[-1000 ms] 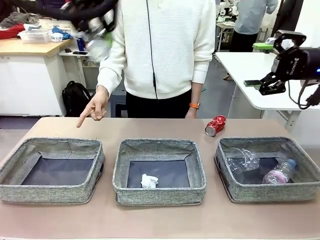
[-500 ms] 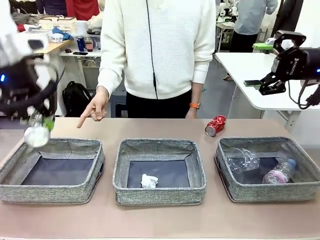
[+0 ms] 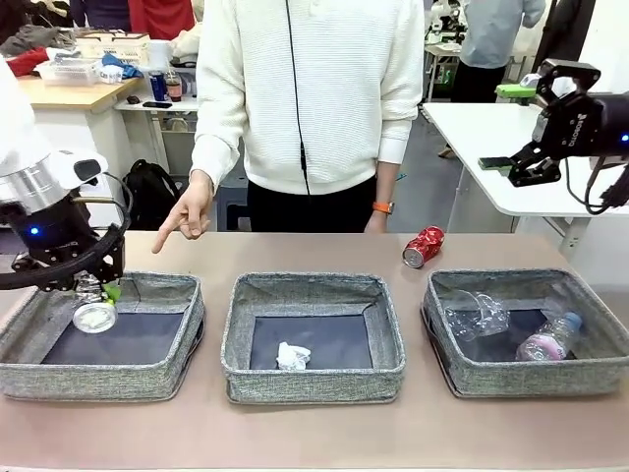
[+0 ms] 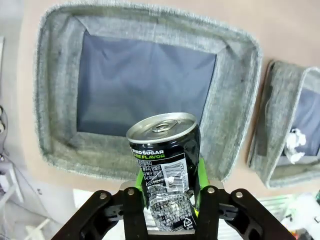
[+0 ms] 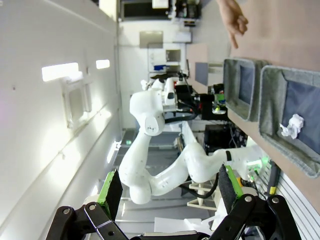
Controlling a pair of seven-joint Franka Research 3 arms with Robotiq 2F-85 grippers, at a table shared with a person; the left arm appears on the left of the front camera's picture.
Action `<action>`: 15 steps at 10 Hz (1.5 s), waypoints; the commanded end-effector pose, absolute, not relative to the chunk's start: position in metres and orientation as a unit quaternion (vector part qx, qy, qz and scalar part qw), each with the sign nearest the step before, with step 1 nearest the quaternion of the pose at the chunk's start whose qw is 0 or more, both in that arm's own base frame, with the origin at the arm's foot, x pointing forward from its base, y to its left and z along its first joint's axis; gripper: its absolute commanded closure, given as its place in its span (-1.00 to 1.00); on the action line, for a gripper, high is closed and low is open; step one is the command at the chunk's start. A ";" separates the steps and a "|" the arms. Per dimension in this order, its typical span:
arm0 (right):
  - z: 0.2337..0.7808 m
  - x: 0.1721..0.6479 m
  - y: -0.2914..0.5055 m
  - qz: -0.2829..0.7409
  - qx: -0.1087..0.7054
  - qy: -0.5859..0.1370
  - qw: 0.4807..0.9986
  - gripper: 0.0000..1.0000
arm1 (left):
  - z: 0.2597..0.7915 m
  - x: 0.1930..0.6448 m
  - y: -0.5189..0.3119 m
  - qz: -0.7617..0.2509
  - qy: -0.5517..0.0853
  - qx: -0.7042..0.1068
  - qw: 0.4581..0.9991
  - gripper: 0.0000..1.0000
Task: Sort the waste into the appropriate baskets.
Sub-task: Place the picked waste into the Fabric basket indicated by the person.
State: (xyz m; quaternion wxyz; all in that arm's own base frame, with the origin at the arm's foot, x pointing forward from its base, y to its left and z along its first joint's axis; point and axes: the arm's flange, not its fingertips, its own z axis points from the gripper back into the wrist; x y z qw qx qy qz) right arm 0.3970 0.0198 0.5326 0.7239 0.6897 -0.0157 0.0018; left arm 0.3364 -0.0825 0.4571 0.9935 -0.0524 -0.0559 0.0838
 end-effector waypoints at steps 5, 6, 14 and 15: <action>0.536 0.399 0.020 0.004 0.692 -0.016 0.722 -1.00 | 0.443 0.342 -0.083 0.113 -0.068 -0.045 0.990 0.19; 0.536 0.399 0.020 0.004 0.692 -0.016 0.722 -1.00 | 0.446 0.342 -0.082 0.123 -0.074 -0.054 0.988 -0.13; 0.536 0.399 0.020 0.004 0.692 -0.016 0.722 -1.00 | 0.461 0.339 -0.087 0.110 -0.082 -0.067 0.988 -1.00; 0.536 0.399 0.020 0.004 0.692 -0.016 0.722 -1.00 | 0.462 0.338 -0.089 0.103 -0.081 -0.080 0.988 -1.00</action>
